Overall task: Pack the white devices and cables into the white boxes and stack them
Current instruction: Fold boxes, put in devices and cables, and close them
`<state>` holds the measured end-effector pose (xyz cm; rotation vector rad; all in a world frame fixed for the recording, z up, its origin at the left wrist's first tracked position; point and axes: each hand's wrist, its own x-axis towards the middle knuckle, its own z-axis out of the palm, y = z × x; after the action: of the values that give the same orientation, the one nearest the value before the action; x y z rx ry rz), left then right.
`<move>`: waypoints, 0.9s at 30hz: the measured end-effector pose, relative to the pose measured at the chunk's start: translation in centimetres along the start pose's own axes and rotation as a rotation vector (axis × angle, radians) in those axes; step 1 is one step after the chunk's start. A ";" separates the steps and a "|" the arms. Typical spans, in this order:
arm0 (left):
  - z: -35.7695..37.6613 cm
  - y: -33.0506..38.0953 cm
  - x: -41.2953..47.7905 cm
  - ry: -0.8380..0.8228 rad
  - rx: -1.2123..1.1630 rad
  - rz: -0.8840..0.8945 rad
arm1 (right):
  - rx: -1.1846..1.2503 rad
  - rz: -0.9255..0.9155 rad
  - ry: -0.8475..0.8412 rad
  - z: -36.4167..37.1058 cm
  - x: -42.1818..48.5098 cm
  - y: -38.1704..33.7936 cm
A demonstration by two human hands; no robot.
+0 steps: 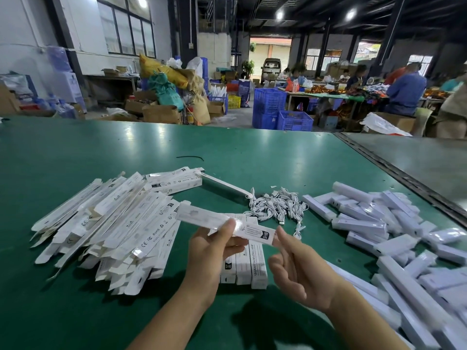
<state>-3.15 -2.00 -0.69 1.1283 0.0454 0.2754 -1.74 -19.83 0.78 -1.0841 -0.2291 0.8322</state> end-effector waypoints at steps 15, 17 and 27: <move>-0.9 0.6 1.1 0.244 -0.108 -0.009 | -1.735 0.100 0.941 -5.4 2.3 0.2; -1.0 0.5 1.2 0.244 -0.107 -0.012 | -1.791 0.149 0.921 -5.0 2.5 0.1; -1.1 0.5 1.1 0.250 -0.113 -0.014 | -1.433 -0.256 0.877 -3.1 1.8 -0.1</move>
<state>-2.35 -0.52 -0.57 0.9764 0.2560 0.4009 1.26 -20.80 -0.99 -2.5634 -0.1912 -0.2539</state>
